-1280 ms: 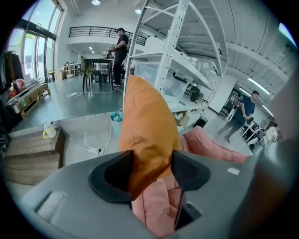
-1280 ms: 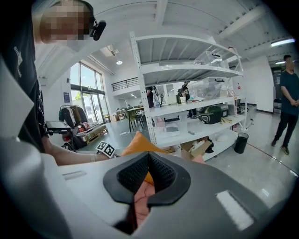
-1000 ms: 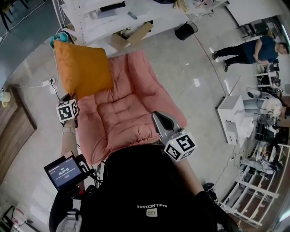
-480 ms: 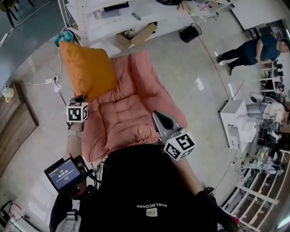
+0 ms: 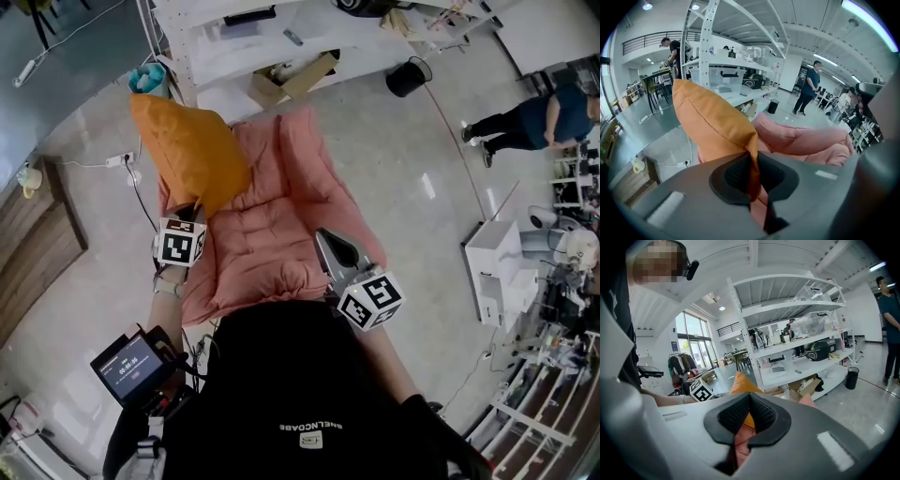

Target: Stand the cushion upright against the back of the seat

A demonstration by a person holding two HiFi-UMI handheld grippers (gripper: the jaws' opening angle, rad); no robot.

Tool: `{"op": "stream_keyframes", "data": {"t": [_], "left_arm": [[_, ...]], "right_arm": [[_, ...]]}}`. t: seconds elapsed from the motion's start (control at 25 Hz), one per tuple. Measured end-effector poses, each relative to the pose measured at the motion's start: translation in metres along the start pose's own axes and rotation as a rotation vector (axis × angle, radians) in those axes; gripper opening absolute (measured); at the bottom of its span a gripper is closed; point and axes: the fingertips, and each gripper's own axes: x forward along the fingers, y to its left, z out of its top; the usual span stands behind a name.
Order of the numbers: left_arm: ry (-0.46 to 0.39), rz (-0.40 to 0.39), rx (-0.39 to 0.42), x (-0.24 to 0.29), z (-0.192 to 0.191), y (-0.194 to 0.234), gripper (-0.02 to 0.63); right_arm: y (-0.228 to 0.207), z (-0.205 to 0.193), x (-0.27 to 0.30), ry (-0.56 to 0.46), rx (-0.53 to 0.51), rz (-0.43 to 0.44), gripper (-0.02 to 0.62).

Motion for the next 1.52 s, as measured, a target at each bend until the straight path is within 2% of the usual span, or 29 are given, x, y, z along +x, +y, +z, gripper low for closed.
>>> {"op": "stream_keyframes", "data": {"t": [0.12,0.4,0.64,0.84,0.92,1.24,1.36,1.52], "left_arm": [[-0.003,0.001,0.015,-0.020,-0.001,-0.037,0.046],[-0.018,-0.003,0.014,-0.050,-0.002,-0.089,0.044],[-0.012,0.001,-0.004,-0.062,-0.008,-0.133,0.040],[-0.005,-0.003,0.011,-0.085,-0.020,-0.204,0.038],[-0.001,-0.010,0.014,-0.085,-0.025,-0.218,0.037],[0.013,-0.034,0.061,-0.072,-0.015,-0.249,0.037],[0.036,-0.038,0.105,-0.070,-0.016,-0.253,0.037],[0.048,-0.033,0.116,-0.068,-0.018,-0.255,0.037]], "right_arm": [[-0.002,0.001,-0.020,-0.017,0.002,0.036,0.006],[-0.010,0.006,-0.023,-0.023,0.000,0.101,0.006],[-0.007,0.019,-0.007,-0.035,-0.030,0.202,0.006],[0.010,0.028,-0.024,-0.035,-0.067,0.301,0.007],[0.021,0.031,-0.011,-0.031,-0.088,0.348,0.016],[0.066,0.047,0.069,0.036,-0.197,0.506,0.139],[0.084,0.052,0.100,0.071,-0.248,0.534,0.196],[0.108,0.056,0.143,0.113,-0.342,0.555,0.263]]}}
